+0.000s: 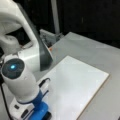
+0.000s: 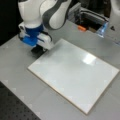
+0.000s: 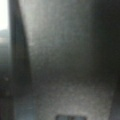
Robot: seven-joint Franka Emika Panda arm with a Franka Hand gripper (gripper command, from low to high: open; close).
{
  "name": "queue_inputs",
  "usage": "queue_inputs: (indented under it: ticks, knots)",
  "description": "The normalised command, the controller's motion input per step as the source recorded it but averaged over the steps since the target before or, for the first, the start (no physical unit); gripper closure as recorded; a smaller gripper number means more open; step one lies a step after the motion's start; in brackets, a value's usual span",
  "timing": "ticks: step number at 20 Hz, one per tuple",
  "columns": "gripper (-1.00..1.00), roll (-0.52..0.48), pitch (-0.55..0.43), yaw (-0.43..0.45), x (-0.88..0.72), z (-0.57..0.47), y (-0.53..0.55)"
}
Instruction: Erasing curve lines
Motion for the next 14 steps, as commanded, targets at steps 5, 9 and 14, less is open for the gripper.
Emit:
queue_inputs:
  ticks: [5,9,14]
  knots:
    - [1.0,0.172,-0.043,0.037,0.15,-0.01,-0.22]
    - [1.0,0.157,-0.033,0.05,0.14,0.02,-0.26]
    - [1.0,0.17,-0.036,0.045,0.14,-0.01,-0.24]
